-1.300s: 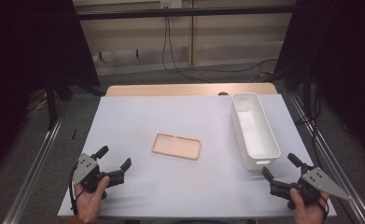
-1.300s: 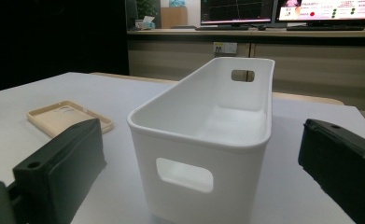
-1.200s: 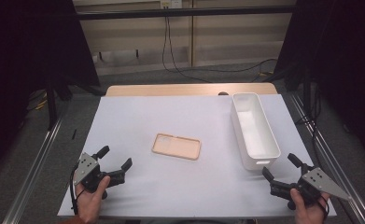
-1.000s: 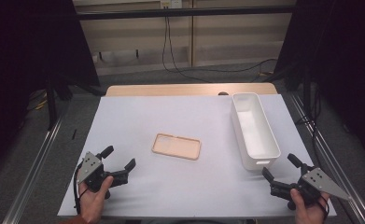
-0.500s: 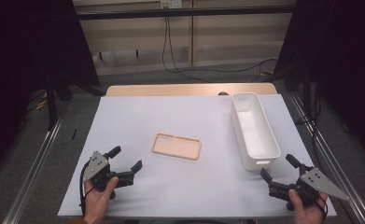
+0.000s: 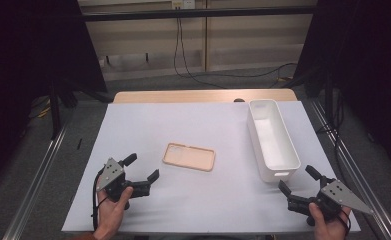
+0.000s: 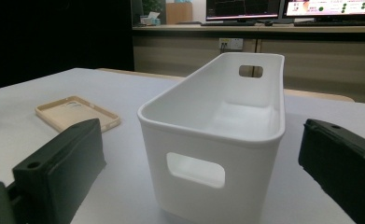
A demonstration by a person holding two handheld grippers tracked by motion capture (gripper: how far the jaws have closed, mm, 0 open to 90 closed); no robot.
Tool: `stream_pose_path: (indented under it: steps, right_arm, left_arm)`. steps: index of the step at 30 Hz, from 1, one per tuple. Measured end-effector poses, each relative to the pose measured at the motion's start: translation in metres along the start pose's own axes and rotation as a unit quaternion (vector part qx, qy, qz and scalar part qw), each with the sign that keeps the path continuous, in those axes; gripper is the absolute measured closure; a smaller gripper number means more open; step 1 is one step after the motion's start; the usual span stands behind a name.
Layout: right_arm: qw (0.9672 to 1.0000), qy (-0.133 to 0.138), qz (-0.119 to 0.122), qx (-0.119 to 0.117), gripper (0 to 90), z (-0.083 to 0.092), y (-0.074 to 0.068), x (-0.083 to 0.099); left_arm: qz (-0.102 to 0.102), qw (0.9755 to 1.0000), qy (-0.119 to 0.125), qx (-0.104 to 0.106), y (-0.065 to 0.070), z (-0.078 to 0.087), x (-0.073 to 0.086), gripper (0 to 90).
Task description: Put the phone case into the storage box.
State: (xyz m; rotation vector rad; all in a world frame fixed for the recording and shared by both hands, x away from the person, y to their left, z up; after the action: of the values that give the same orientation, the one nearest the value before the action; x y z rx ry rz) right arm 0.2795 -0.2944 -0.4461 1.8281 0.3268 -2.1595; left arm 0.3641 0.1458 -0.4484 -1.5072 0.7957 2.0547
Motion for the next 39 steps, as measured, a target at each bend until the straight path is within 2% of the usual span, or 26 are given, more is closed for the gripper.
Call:
stream_pose_path:
  steps: [3,4,9,16,21,23,26,34,36,39]
  right_arm:
    - [1.0000,0.000,0.000,0.000,0.0,0.000,0.000,0.000]
    - [1.0000,0.000,0.000,0.000,0.0,0.000,0.000,0.000]
    - [1.0000,0.001,0.000,0.001,0.0,0.000,0.000,0.000]
    - [1.0000,0.002,-0.001,0.000,0.0,0.000,0.000,0.000]
    - [1.0000,0.002,-0.001,0.000,0.0,0.000,0.000,0.000]
    - [1.0000,0.001,-0.002,0.000,0.0,0.000,0.000,0.000]
    - [1.0000,0.001,-0.002,0.000,0.0,0.000,0.000,0.000]
    - [1.0000,0.002,-0.004,-0.001,0.0,0.000,0.000,0.000]
    - [1.0000,0.002,-0.004,0.000,0.0,0.000,0.000,0.000]
    - [1.0000,0.002,-0.003,0.000,0.0,0.000,0.000,0.000]
  left_arm:
    - [-0.004,1.0000,-0.002,0.000,0.003,-0.006,0.000,2.8]
    - [-0.002,1.0000,-0.003,0.009,0.007,-0.010,-0.002,2.9]
    - [-0.009,0.9997,-0.002,0.023,0.015,-0.019,-0.005,3.8]
    - [-0.004,0.9992,0.000,0.040,0.026,-0.035,-0.010,3.9]
    - [-0.002,0.9991,0.003,0.042,0.028,-0.041,-0.014,3.9]
    - [-0.011,0.9991,0.004,0.042,0.029,-0.045,-0.016,3.7]
    - [-0.010,0.9989,0.006,0.046,0.033,-0.051,-0.019,3.5]
    - [-0.026,0.9978,0.004,0.060,0.043,-0.066,-0.022,2.1]
    - [-0.023,0.9977,0.010,0.064,0.044,-0.071,-0.023,1.5]
    - [-0.019,0.9982,0.006,0.056,0.045,-0.077,-0.024,1.5]
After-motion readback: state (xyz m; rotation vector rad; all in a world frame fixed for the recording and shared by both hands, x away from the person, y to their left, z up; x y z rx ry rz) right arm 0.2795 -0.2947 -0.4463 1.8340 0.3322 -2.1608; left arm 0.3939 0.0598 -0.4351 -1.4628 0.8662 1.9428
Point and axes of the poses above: each handheld gripper's, and its own axes: z roughly backward along the jaws, x roughly out of its underside, y roughly to its right, the point moved 7 cm from there along -z, roughly forward along the jaws, and after that the axes turned 4 degrees about z, right-handed, at the moved point
